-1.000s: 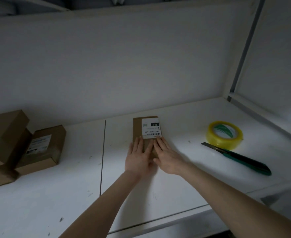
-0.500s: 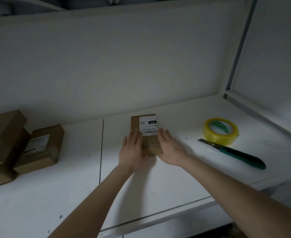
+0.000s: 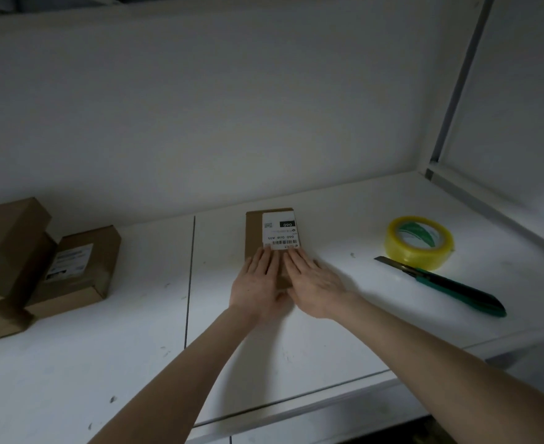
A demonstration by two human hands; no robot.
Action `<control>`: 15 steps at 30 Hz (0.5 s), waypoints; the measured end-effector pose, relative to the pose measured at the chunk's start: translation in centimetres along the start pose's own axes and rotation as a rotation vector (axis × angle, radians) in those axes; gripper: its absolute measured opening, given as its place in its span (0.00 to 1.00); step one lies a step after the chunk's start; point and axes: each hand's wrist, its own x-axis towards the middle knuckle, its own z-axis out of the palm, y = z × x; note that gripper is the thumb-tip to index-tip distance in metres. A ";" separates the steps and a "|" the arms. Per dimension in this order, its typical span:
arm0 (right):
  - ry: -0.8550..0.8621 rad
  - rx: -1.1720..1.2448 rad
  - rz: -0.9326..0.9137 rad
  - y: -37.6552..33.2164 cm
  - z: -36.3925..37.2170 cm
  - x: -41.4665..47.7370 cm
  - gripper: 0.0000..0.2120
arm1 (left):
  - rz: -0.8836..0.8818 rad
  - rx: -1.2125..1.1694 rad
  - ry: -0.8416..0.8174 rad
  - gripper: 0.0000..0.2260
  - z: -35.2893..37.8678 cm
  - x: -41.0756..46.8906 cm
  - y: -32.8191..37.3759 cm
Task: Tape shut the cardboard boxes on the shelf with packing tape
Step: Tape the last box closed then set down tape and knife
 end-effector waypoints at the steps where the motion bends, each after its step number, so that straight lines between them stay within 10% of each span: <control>1: 0.003 -0.009 -0.003 0.1 0.1 0.1 0.33 | 0.003 0.007 0.007 0.36 0.0 0.0 0.0; 11: -0.009 0.078 0.005 -0.1 0.2 0.0 0.35 | -0.025 -0.015 -0.018 0.36 -0.1 -0.1 -0.1; 15: 0.032 0.487 0.091 0.3 -0.1 0.2 0.36 | -0.133 -0.318 0.047 0.31 -0.8 0.0 -0.5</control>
